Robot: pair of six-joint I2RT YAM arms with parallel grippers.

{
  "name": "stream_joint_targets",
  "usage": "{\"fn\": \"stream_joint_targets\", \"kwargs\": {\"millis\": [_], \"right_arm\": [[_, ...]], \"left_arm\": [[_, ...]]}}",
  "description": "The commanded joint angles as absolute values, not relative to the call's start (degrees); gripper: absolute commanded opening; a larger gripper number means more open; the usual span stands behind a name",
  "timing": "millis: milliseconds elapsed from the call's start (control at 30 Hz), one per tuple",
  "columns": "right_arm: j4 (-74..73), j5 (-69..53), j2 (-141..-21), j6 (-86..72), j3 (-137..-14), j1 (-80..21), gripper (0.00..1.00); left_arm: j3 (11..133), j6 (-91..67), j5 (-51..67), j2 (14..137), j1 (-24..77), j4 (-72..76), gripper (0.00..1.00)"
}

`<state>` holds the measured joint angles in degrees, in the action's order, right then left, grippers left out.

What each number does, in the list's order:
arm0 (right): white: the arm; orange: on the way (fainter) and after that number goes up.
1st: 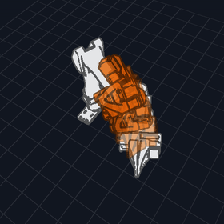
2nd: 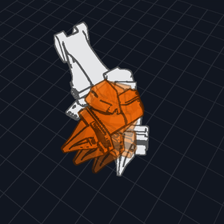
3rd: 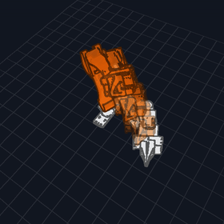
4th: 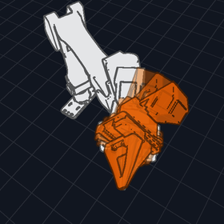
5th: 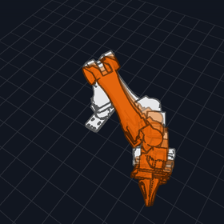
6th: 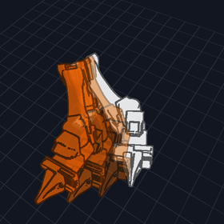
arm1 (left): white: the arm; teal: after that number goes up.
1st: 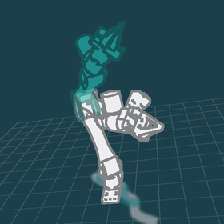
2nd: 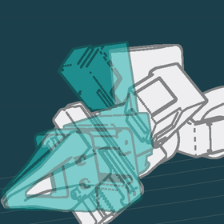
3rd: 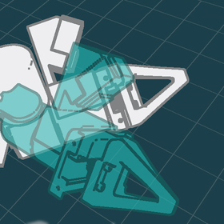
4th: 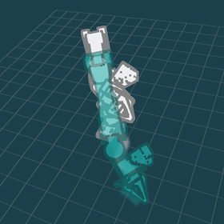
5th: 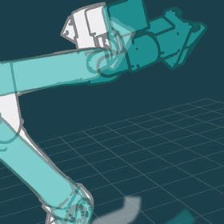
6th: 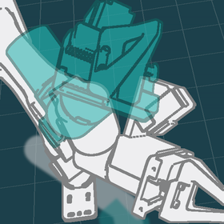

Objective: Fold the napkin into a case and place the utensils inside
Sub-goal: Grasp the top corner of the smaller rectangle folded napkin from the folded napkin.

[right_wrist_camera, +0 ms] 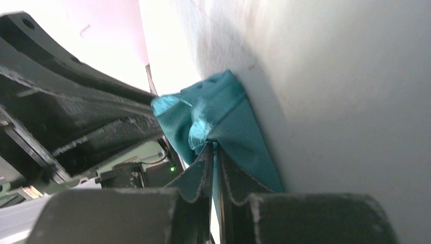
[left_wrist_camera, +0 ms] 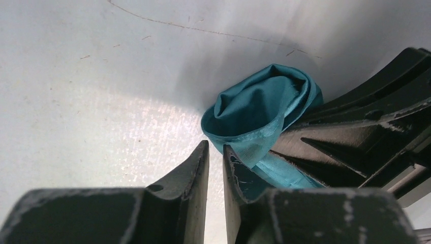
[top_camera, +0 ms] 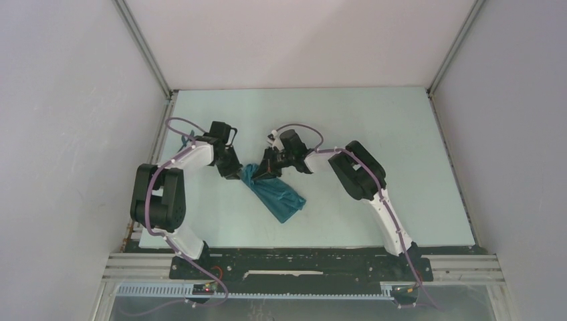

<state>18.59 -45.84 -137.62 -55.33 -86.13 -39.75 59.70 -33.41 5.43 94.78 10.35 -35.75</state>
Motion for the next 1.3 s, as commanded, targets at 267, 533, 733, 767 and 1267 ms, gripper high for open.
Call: {"fn": "stream_joint_targets", "kwargs": {"millis": [267,533,733,767,1267], "right_arm": [[10.0,-43.2,-143.3,-51.9,-98.1,-41.8,0.04],[8.7,-42.7,-142.4,-48.7,-96.9,-44.1,0.00],[10.5,-41.8,-142.2,-49.4,-93.9,-44.4,0.00],[11.2,-41.9,-142.4,-49.9,-93.6,-44.3,0.00],[13.4,-42.2,-140.9,-50.5,-91.0,-43.5,0.00]], "left_arm": [[61.0,-34.9,8.3,100.2,10.6,-33.2,0.20],[60.9,-35.6,8.5,98.7,11.0,-32.3,0.21],[62.8,-35.1,7.9,96.8,11.8,-33.6,0.27],[62.7,-34.9,7.7,96.1,11.8,-33.8,0.28],[65.8,-35.7,10.9,98.2,10.1,-33.2,0.11]]}}
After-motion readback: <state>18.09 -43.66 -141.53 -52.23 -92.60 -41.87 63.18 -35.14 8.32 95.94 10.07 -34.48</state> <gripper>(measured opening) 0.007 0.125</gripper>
